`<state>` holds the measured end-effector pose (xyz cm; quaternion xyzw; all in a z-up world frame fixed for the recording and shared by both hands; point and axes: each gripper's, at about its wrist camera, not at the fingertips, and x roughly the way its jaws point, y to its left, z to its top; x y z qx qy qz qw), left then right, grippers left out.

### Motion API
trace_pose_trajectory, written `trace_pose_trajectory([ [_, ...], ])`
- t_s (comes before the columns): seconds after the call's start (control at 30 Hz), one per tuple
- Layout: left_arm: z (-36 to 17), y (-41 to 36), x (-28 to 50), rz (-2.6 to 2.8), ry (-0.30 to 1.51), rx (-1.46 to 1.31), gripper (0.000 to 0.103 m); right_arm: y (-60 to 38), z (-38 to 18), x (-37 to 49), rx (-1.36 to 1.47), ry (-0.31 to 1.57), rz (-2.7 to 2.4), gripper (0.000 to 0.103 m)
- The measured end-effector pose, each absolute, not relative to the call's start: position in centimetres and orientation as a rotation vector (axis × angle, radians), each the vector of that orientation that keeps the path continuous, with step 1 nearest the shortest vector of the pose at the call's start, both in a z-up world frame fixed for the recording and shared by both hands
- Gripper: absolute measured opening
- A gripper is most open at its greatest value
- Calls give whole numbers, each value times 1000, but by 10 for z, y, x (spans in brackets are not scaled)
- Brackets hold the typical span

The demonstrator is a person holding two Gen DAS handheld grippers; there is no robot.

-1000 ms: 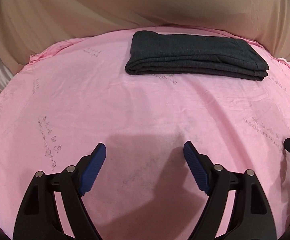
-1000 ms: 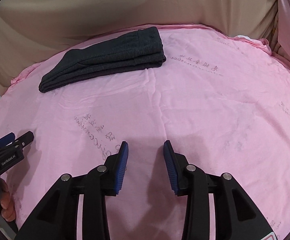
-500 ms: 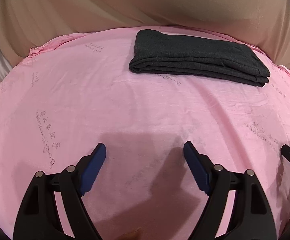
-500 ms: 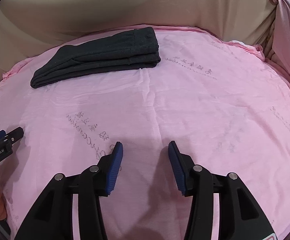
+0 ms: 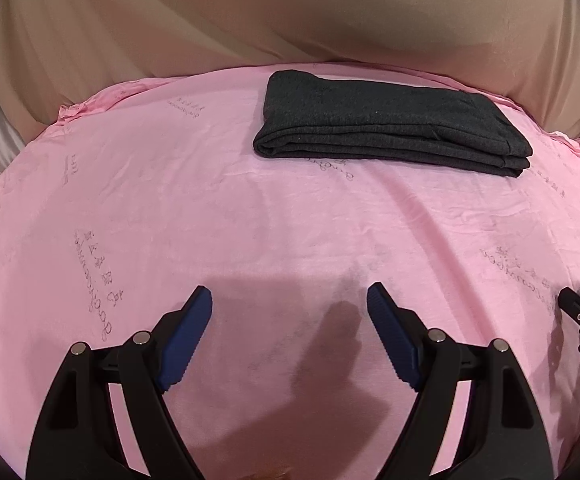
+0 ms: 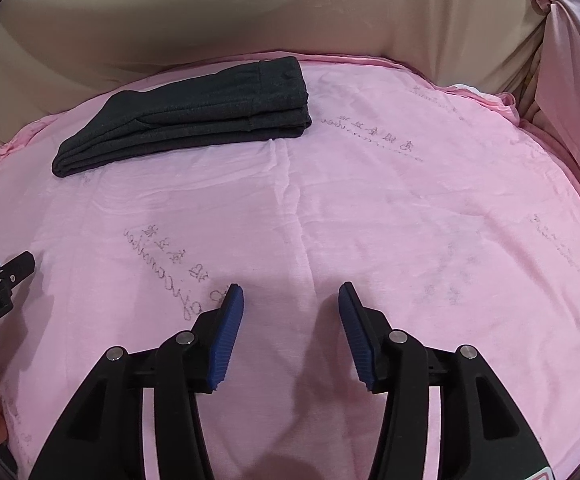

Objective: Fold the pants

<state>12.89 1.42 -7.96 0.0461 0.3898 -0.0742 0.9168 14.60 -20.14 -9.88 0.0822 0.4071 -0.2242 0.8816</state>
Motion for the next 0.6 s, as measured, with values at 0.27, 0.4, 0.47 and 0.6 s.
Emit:
trace_pose_trajectory([
  [0.27, -79, 12, 127, -156, 793, 109, 77, -202, -97, 144, 165, 837, -483, 49],
  [0.4, -78, 11, 127, -154, 791, 111, 78, -202, -97, 144, 163, 838, -484, 49],
  [0.47, -78, 11, 127, -155, 791, 112, 78, -202, -97, 144, 163, 840, -483, 49],
  [0.6, -79, 11, 127, -159, 792, 110, 77, -202, -97, 144, 163, 842, -482, 50],
])
